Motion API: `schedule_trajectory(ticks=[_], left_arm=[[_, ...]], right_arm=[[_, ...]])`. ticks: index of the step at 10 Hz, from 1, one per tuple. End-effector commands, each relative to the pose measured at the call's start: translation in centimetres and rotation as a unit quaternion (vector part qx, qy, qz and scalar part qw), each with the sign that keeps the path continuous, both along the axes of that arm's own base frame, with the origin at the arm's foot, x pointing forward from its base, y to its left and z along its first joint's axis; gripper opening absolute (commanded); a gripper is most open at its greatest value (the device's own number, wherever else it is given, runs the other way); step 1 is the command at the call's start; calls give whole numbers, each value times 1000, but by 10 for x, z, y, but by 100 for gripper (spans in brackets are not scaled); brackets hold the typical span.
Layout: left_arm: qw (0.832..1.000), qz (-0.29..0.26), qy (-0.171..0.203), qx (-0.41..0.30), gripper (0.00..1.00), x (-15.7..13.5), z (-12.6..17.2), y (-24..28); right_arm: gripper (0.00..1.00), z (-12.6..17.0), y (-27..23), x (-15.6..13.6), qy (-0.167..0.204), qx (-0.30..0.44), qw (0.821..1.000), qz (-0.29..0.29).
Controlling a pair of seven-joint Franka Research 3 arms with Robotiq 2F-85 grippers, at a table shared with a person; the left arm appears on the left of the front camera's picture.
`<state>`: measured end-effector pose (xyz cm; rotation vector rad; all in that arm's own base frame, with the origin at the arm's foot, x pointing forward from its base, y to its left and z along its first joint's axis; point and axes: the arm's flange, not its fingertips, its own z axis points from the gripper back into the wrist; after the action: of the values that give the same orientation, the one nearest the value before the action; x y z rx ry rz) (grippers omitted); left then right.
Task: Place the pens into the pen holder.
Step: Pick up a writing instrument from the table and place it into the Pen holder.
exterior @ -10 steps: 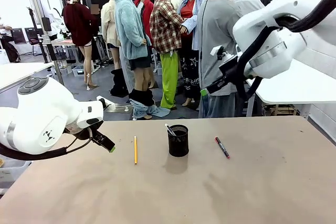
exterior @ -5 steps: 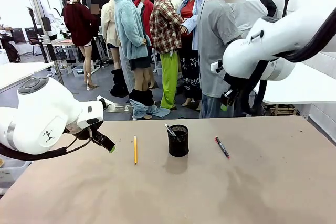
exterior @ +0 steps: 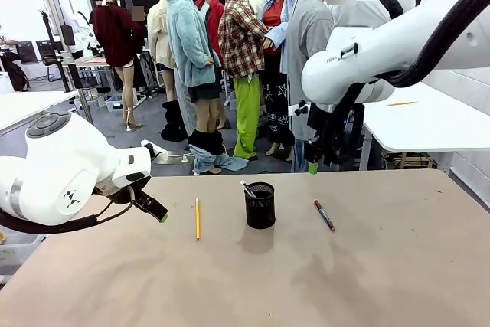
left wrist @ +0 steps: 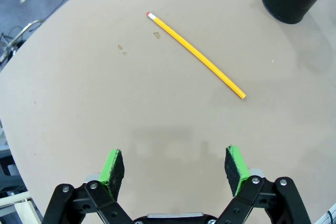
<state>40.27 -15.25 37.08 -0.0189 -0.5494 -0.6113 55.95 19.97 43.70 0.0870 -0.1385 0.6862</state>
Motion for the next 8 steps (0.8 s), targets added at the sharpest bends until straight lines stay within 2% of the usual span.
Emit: schedule_trajectory(ticks=[1, 5, 7, 8], left_arm=[[1000, 2, 0, -1, 100, 0, 0, 2], [1000, 2, 0, -1, 100, 0, 0, 2], [1000, 2, 0, -1, 100, 0, 0, 2], [1000, 2, 0, -1, 100, 0, 0, 2]], right_arm=[[65, -25, 1, 7, 19, 1, 999, -26], [65, -76, 8, 3, 54, -50, 996, -44], [65, -94, 12, 4, 53, -75, 994, -54], [65, -103, 13, 5, 64, -69, 994, -55]])
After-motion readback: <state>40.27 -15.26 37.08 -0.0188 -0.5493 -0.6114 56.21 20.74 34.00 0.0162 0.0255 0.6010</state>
